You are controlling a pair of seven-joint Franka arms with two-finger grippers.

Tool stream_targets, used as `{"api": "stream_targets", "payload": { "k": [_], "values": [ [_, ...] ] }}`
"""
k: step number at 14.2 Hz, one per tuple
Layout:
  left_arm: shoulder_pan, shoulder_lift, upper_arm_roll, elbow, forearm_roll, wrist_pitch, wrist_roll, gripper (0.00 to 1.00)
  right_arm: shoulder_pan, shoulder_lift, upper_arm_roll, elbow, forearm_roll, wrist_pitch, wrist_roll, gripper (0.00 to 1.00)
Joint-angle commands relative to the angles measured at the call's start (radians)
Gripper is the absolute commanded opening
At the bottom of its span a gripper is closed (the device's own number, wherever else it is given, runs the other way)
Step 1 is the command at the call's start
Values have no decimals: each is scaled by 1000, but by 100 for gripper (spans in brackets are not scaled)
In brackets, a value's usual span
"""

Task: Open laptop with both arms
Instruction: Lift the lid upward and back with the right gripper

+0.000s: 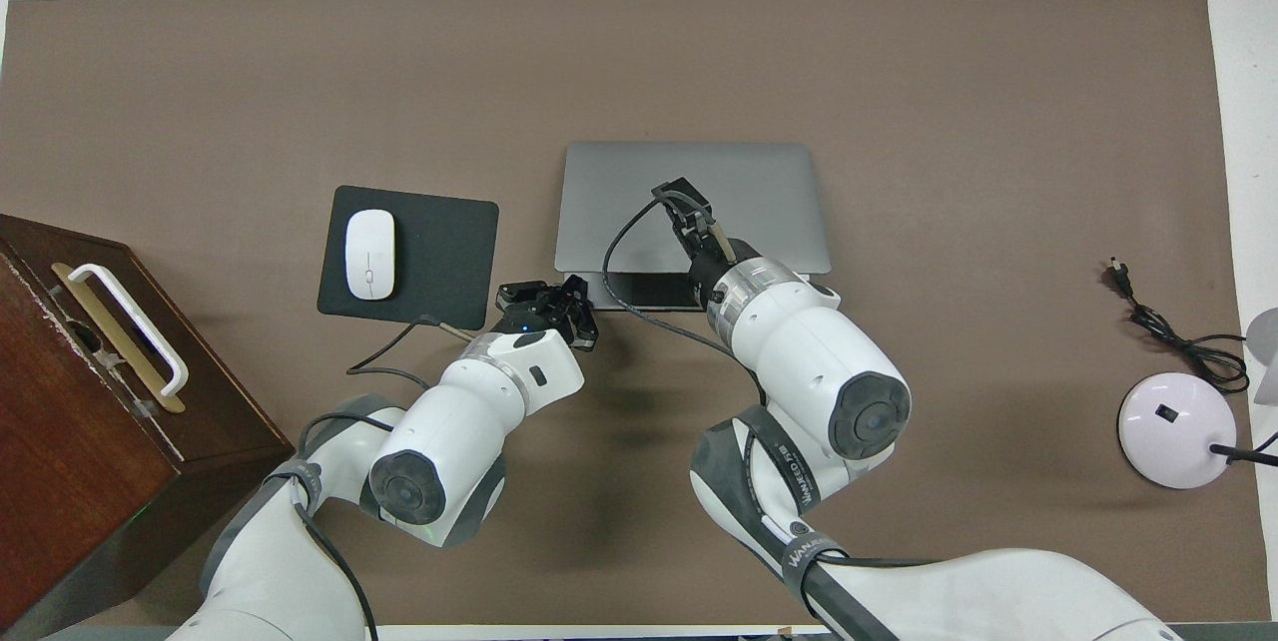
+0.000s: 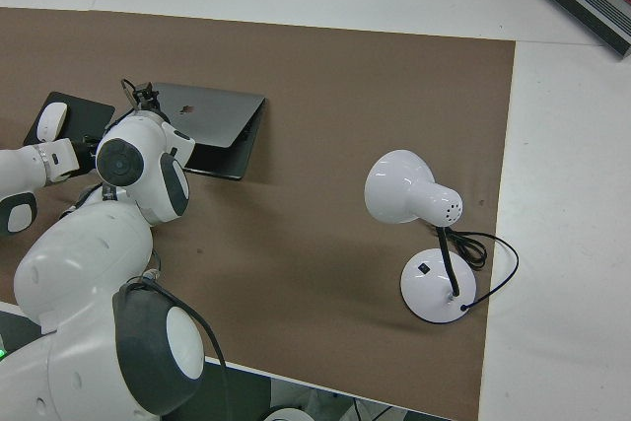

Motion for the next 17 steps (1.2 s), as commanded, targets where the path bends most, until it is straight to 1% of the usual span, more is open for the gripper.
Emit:
{"api": "stream_targets", "payload": {
  "k": [1,9,15,17],
  "values": [
    [-17,54,10,26,-8,13,11,0,-33,17,5,97,7,-105,-60,100],
    [-17,56,10,27,-9,15,13,0,-56,24,-18,274,-2,-348,-106,100],
    [-17,61,10,27,-8,15,11,0,-90,28,-18,358,12,-455,-172,100],
    [-17,61,10,27,-9,15,11,0,-99,48,-18,390,10,-470,-177,100]
  ]
}}
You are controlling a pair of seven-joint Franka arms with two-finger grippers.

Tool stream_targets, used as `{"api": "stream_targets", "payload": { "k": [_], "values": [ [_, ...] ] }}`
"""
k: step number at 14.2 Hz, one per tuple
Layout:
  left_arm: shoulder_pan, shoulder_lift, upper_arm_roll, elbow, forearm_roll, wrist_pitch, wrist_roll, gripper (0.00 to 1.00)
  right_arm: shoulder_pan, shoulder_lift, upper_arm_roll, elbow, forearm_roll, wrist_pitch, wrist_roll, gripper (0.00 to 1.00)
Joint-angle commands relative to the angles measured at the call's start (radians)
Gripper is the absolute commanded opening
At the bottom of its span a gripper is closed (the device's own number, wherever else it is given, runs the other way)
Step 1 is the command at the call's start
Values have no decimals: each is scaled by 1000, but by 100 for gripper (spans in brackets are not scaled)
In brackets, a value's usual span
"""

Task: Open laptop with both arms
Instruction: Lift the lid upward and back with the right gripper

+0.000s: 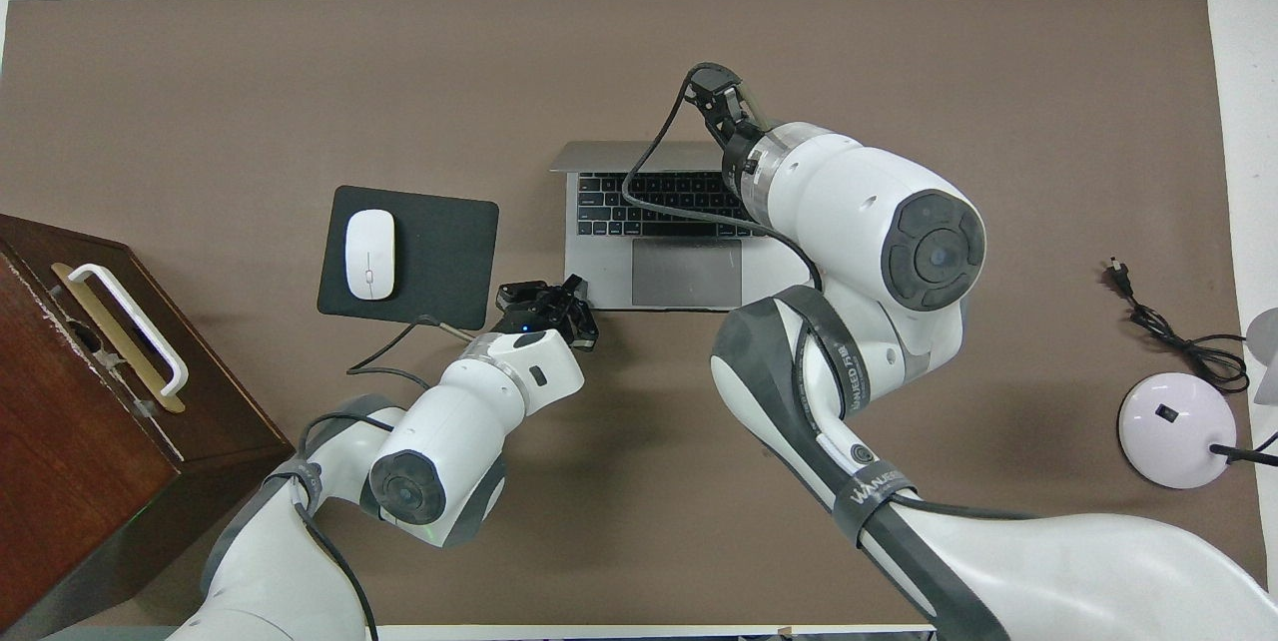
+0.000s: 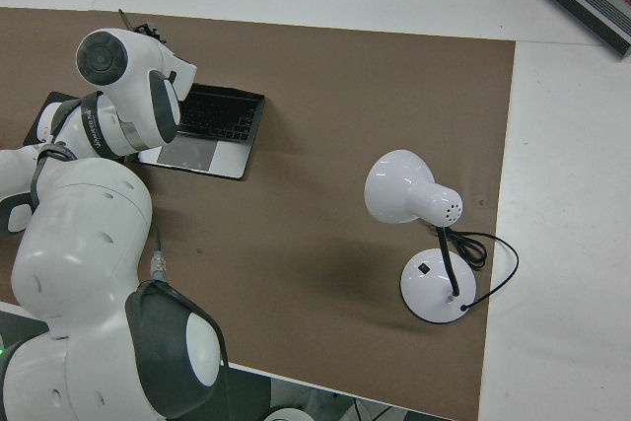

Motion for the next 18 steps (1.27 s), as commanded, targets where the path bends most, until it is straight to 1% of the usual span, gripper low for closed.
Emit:
{"api": "stream_targets", "payload": {
  "k": [1,5,12,18],
  "values": [
    [-17,60,10,27,-9,14,11,0,-21,46,7,85,11,-35,-42,100],
    [-17,60,10,27,-9,14,11,0,-30,66,7,148,13,-89,-57,100],
    [-17,60,10,27,-9,14,11,0,-50,112,7,245,14,-147,-94,100],
    [-17,60,10,27,-9,14,11,0,-58,143,7,273,13,-160,-111,100]
  ]
}}
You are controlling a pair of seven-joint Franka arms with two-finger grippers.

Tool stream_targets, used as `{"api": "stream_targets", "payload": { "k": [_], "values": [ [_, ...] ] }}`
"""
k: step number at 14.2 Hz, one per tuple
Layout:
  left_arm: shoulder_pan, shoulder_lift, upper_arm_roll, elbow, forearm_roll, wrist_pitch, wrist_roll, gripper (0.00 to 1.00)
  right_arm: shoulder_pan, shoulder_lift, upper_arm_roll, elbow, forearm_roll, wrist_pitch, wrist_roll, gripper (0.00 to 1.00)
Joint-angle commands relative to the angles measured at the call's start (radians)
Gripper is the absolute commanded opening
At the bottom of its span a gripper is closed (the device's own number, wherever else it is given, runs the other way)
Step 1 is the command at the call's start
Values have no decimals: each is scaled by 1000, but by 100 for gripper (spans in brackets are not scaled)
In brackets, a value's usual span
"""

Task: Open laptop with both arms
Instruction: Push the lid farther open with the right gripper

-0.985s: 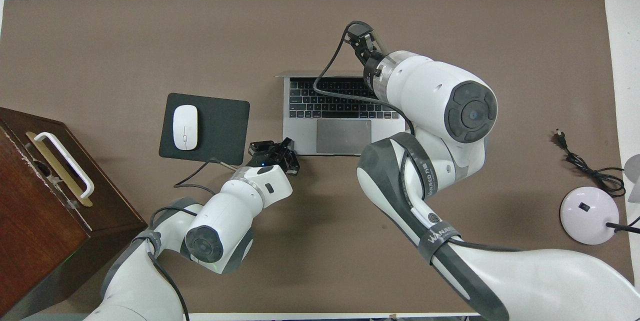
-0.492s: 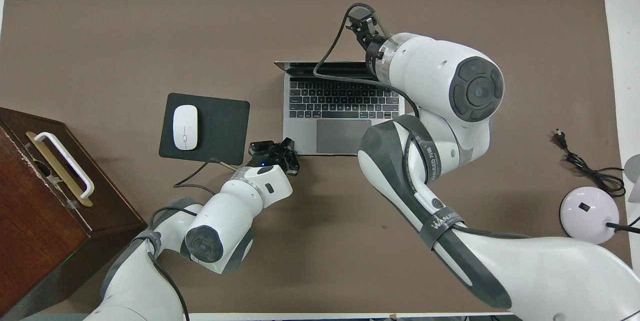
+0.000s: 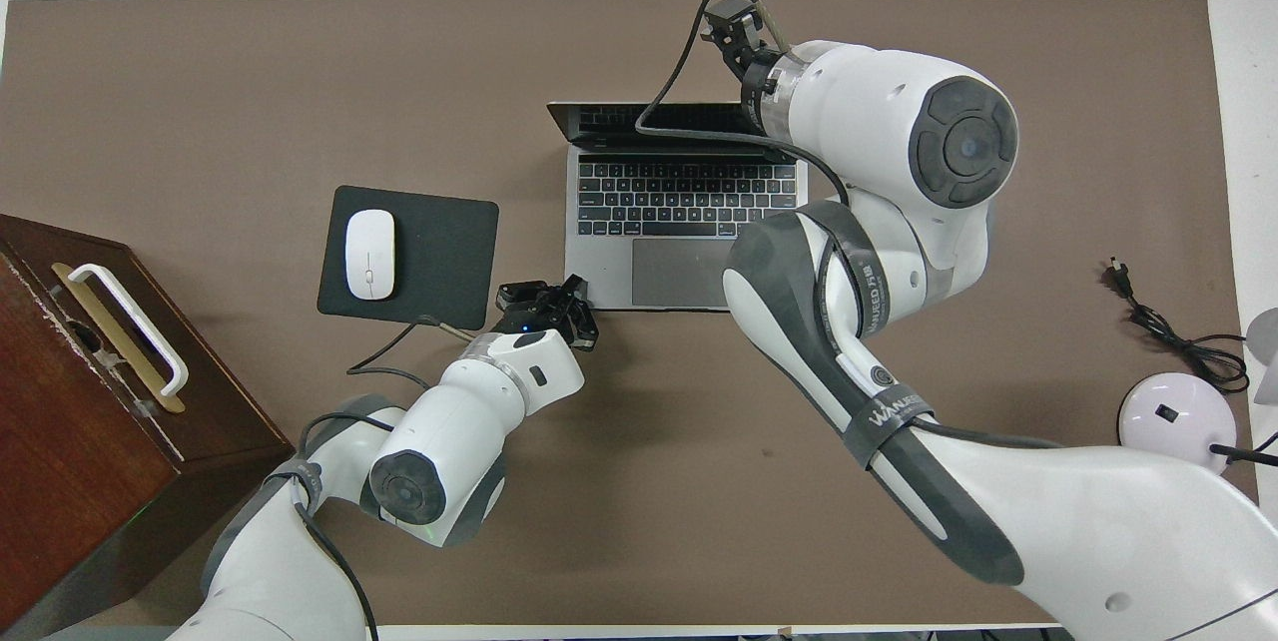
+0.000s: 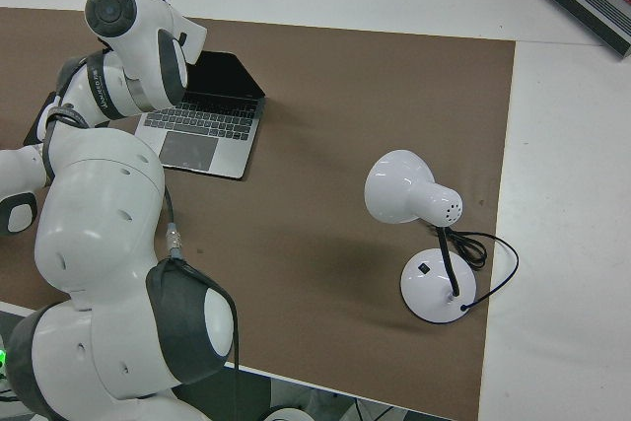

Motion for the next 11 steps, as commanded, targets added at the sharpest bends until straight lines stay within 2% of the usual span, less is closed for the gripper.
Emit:
{"api": "stream_targets", "payload": {
  "k": [1,9,11],
  "values": [
    [-17,60,10,27,-9,13,11,0,-14,43,9,61,14,-14,-39,100],
    [-17,60,10,27,-9,13,11,0,-21,60,9,97,14,-35,-55,100],
    [-17,60,10,27,-9,13,11,0,-23,58,9,101,11,-73,-55,100]
  ]
}}
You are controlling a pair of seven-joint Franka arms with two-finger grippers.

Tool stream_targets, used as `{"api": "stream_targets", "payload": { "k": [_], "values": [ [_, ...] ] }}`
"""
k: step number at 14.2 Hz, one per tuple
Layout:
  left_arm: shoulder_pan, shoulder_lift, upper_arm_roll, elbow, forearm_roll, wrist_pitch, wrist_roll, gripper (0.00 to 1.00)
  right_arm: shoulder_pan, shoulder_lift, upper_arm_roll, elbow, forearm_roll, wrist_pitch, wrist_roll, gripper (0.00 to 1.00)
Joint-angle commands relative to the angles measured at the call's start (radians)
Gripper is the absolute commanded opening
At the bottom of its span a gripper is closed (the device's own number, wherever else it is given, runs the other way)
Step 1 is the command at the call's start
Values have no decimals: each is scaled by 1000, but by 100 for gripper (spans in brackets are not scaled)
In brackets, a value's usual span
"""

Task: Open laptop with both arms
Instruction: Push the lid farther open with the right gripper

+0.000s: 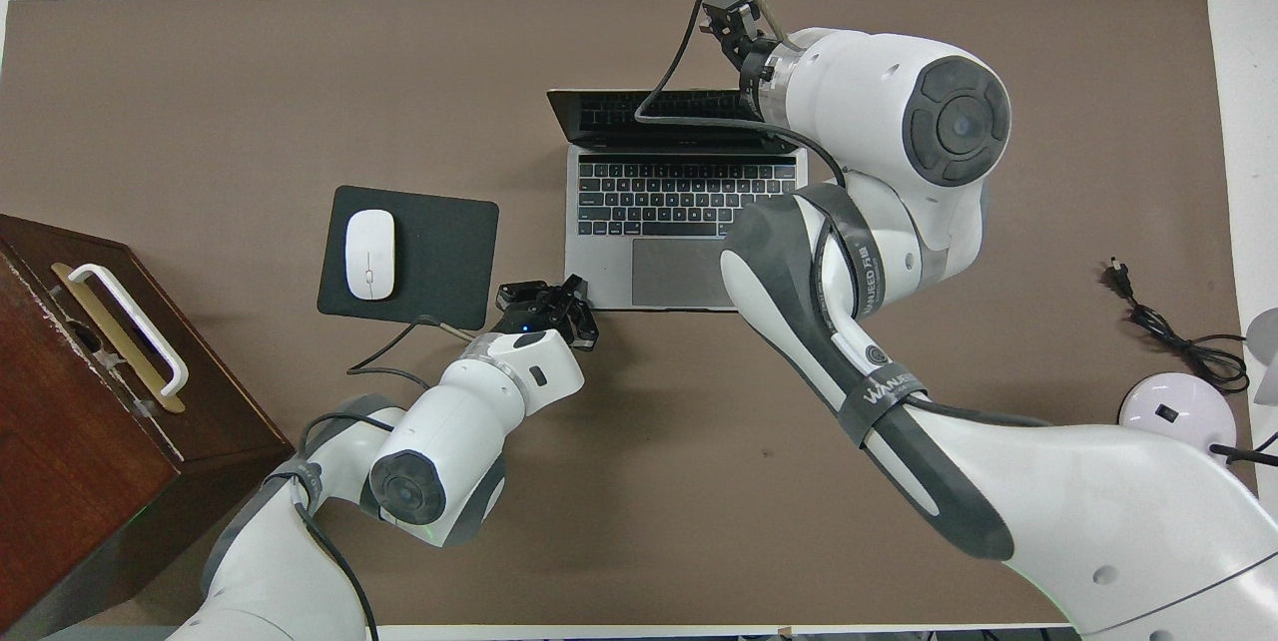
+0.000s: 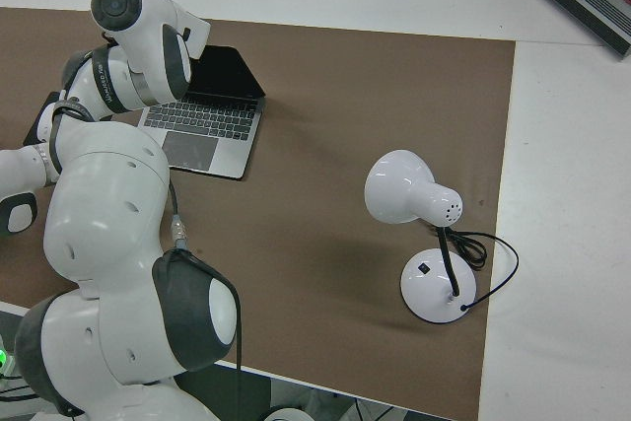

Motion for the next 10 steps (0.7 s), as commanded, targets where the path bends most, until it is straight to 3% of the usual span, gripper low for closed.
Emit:
{"api": "stream_targets", "payload": {
  "k": [1,3,10],
  "values": [
    [-17,60,10,27,-9,13,11,0,-21,21,11,70,13,-81,-47,100],
    [-17,60,10,27,-9,13,11,0,-26,13,11,116,35,-175,-59,100],
    [-15,60,9,27,-9,13,2,0,-35,-19,11,167,83,-331,-113,100]
  ]
}}
